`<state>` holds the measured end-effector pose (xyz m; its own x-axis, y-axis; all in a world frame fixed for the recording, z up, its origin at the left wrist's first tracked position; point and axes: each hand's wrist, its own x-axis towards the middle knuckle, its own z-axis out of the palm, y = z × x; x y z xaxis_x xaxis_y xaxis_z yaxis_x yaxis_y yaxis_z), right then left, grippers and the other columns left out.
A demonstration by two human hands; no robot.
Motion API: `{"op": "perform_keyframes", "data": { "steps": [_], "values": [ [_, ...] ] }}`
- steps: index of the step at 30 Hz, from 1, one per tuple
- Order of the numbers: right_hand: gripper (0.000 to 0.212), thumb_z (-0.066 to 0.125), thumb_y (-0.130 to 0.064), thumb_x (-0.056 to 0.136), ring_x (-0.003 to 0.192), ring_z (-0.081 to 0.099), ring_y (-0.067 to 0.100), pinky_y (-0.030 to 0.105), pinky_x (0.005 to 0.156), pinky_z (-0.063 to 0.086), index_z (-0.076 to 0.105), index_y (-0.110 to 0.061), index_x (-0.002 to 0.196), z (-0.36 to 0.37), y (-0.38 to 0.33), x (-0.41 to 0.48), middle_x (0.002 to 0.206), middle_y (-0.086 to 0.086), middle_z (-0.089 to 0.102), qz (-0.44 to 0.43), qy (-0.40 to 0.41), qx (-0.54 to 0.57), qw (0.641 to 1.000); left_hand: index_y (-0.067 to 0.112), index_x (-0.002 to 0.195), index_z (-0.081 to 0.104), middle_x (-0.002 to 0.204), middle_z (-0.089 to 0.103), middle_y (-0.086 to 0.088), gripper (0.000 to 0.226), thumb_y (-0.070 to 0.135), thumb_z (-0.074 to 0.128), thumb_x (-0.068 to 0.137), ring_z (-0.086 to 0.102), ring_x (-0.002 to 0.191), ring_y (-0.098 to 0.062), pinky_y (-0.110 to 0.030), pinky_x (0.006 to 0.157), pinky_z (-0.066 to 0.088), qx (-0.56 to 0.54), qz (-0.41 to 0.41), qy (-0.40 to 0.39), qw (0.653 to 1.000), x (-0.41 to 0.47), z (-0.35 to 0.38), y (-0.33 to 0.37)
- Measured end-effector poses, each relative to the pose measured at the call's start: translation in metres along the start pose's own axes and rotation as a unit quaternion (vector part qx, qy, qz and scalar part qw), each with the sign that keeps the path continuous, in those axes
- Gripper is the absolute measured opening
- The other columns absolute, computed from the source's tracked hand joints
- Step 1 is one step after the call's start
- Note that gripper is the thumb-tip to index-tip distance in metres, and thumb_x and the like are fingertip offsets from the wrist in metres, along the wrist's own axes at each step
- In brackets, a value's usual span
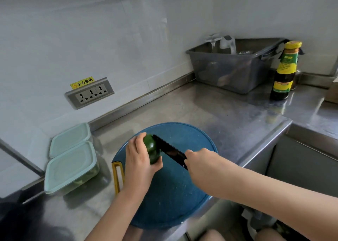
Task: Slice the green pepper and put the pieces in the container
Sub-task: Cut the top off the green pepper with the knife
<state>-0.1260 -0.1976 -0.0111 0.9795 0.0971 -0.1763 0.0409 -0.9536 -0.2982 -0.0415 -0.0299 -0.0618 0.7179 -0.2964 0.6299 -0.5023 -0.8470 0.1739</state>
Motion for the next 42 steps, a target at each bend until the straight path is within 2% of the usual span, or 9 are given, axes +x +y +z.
{"op": "perform_keyframes", "data": {
  "steps": [7,12,15,18,21,23,27,36,42],
  "values": [
    [0.012,0.041,0.000,0.086,0.053,0.035,0.017,0.027,0.044,0.026,0.035,-0.008,0.092,0.003,-0.022,-0.005,0.068,0.003,0.034,0.032,-0.002,0.026,0.999,0.004,0.128,0.041,0.118,0.049,-0.018,0.088,0.019,0.086,0.054,0.053,0.104,-0.033,-0.039,0.087,0.049,-0.015,0.007,-0.011,1.000,-0.003,-0.001,-0.002],
    [0.006,0.038,-0.004,0.089,0.070,0.044,0.028,0.035,0.061,0.036,0.036,-0.009,0.087,0.006,-0.014,0.017,0.071,0.004,0.037,0.046,-0.008,0.030,0.998,0.009,0.128,0.042,0.117,0.051,-0.010,0.081,0.018,0.086,0.059,0.056,0.102,-0.026,-0.026,0.083,0.043,-0.145,-0.096,-0.003,0.985,-0.003,-0.011,-0.014],
    [0.022,0.039,-0.001,0.087,0.061,0.046,0.025,0.033,0.046,0.039,0.032,-0.012,0.069,-0.004,0.000,0.028,0.087,0.012,0.051,0.049,-0.036,0.031,0.998,0.027,0.123,0.041,0.119,0.052,0.002,0.078,0.021,0.086,0.060,0.054,0.104,-0.014,-0.016,0.084,0.040,-0.266,-0.157,-0.039,0.950,-0.001,-0.019,-0.034],
    [0.019,0.038,-0.007,0.095,0.052,0.050,0.020,0.019,0.030,0.037,0.041,-0.011,0.077,-0.017,0.015,0.031,0.084,0.009,0.052,0.050,-0.034,0.051,0.997,0.040,0.113,0.037,0.117,0.050,0.007,0.075,0.024,0.087,0.059,0.054,0.103,-0.005,-0.007,0.077,0.038,-0.312,-0.169,-0.090,0.931,0.003,-0.028,-0.049],
    [0.016,0.035,-0.013,0.098,0.059,0.056,0.028,0.023,0.040,0.044,0.046,-0.007,0.089,-0.026,0.019,0.023,0.081,0.003,0.044,0.051,0.013,0.084,0.995,0.039,0.120,0.035,0.120,0.045,0.010,0.080,0.025,0.087,0.060,0.050,0.106,-0.002,-0.009,0.082,0.038,-0.308,-0.166,-0.122,0.929,0.005,-0.031,-0.051],
    [0.026,0.030,-0.021,0.101,0.058,0.050,0.028,0.035,0.048,0.040,0.039,-0.012,0.078,-0.023,0.016,0.013,0.072,0.004,0.044,0.031,0.049,0.099,0.993,0.038,0.125,0.036,0.122,0.042,0.010,0.084,0.029,0.087,0.058,0.048,0.108,-0.004,-0.018,0.090,0.040,-0.288,-0.161,-0.123,0.936,0.005,-0.030,-0.051],
    [0.035,0.028,-0.034,0.101,0.050,0.036,0.018,0.031,0.051,0.031,0.030,-0.020,0.070,-0.010,-0.003,-0.012,0.063,0.002,0.044,0.015,0.062,0.135,0.989,0.037,0.115,0.042,0.118,0.043,0.007,0.078,0.036,0.089,0.053,0.050,0.103,-0.009,-0.023,0.087,0.040,-0.237,-0.149,-0.093,0.956,0.005,-0.029,-0.048],
    [0.037,0.024,-0.032,0.102,0.051,0.032,0.016,0.028,0.048,0.026,0.023,-0.021,0.067,-0.003,-0.021,-0.020,0.065,0.001,0.040,0.033,0.048,0.141,0.988,0.020,0.123,0.042,0.114,0.043,0.004,0.085,0.033,0.088,0.054,0.044,0.101,-0.010,-0.023,0.084,0.040,-0.140,-0.078,-0.052,0.986,-0.003,-0.021,-0.020],
    [0.036,0.030,-0.020,0.101,0.051,0.034,0.016,0.028,0.045,0.025,0.020,-0.020,0.066,0.003,-0.026,-0.020,0.064,0.001,0.038,0.051,0.030,0.113,0.992,0.016,0.125,0.042,0.119,0.047,-0.009,0.082,0.024,0.081,0.053,0.053,0.109,-0.027,-0.025,0.087,0.043,-0.078,0.007,-0.031,0.996,-0.007,-0.014,-0.016]
  ]
}}
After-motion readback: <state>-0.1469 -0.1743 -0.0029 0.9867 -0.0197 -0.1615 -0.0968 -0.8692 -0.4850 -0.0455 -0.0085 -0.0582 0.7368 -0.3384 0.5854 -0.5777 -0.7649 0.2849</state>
